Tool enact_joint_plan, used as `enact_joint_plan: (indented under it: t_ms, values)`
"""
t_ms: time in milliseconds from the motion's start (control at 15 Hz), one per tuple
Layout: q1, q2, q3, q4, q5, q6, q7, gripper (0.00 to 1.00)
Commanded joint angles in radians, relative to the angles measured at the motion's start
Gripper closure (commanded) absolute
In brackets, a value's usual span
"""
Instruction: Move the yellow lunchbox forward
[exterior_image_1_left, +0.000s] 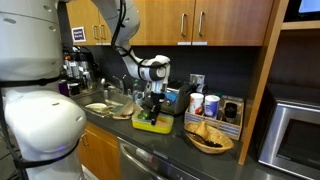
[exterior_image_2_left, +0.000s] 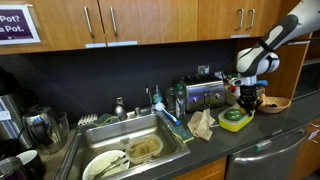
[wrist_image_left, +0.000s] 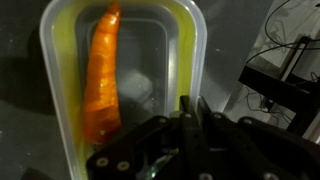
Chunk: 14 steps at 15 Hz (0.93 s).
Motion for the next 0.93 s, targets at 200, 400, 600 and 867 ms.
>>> enact_joint_plan:
  t_ms: [200, 400, 600, 867]
  values:
    - [-0.012, 0.012, 0.011, 0.006, 0.001, 0.009, 0.005, 0.98]
    - [-0.016, 0.027, 0.012, 0.016, 0.024, 0.024, -0.009, 0.98]
    - [-0.020, 0.038, 0.017, 0.022, 0.080, 0.065, -0.039, 0.98]
    - [-0.023, 0.053, 0.026, 0.029, 0.162, 0.109, -0.065, 0.98]
